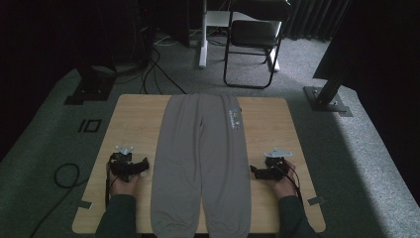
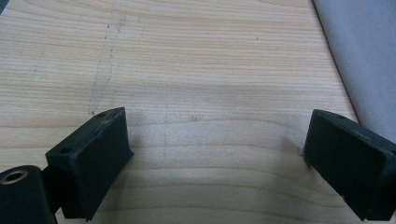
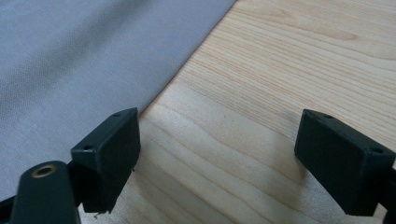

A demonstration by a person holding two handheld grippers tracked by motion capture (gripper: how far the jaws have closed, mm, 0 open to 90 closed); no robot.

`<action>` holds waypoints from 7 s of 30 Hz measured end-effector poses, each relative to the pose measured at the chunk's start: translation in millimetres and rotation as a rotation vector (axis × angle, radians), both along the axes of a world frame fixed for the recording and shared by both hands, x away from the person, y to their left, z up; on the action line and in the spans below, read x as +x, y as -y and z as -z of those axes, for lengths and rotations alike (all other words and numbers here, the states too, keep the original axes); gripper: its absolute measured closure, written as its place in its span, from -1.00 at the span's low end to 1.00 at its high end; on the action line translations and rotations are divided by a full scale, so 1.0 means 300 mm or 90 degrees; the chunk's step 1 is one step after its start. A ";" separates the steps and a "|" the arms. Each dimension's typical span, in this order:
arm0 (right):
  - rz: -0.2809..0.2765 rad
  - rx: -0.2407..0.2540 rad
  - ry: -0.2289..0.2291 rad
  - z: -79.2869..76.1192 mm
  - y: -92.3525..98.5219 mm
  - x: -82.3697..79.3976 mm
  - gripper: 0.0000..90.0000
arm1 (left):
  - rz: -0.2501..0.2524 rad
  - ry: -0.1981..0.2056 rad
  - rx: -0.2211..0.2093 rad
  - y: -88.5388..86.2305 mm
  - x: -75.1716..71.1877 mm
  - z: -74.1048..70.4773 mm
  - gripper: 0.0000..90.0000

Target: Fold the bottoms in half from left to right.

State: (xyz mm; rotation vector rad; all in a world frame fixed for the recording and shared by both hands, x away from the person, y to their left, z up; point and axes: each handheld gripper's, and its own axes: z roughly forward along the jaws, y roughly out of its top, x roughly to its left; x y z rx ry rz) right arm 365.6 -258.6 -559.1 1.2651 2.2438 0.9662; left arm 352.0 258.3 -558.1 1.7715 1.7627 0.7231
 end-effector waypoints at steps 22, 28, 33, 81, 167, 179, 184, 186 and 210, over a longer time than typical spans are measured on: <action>0.003 0.000 -0.001 0.000 -0.002 0.002 -0.69 | 0.038 -0.001 -0.002 0.005 -0.037 -0.020 -0.25; -0.001 0.000 0.000 0.000 -0.001 0.002 -0.66 | 0.076 0.001 -0.041 0.016 -0.055 -0.030 0.02; -0.009 0.003 0.003 -0.001 -0.003 -0.001 -0.60 | 0.106 0.022 -0.086 0.042 -0.071 -0.048 0.05; -0.010 0.003 0.004 -0.001 -0.004 -0.002 -0.60 | 0.505 0.121 -0.190 0.727 0.021 -0.319 0.99; 0.022 0.019 0.045 -0.154 -0.153 -0.043 0.38 | 0.221 0.054 -0.081 0.176 -0.053 -0.011 0.26; -0.065 0.021 0.020 -0.140 -0.316 0.001 0.25 | 0.221 0.054 -0.080 0.176 -0.054 -0.011 0.25; -0.097 0.016 -0.003 -0.108 -0.391 0.043 0.22 | 0.221 0.055 -0.082 0.176 -0.054 -0.011 0.25; -0.102 0.008 -0.009 -0.097 -0.413 0.056 0.20 | 0.222 0.055 -0.082 0.176 -0.054 -0.011 0.25; -0.132 -0.017 0.012 -0.140 -0.302 -0.166 0.97 | 0.223 0.051 -0.079 0.177 -0.054 -0.010 0.25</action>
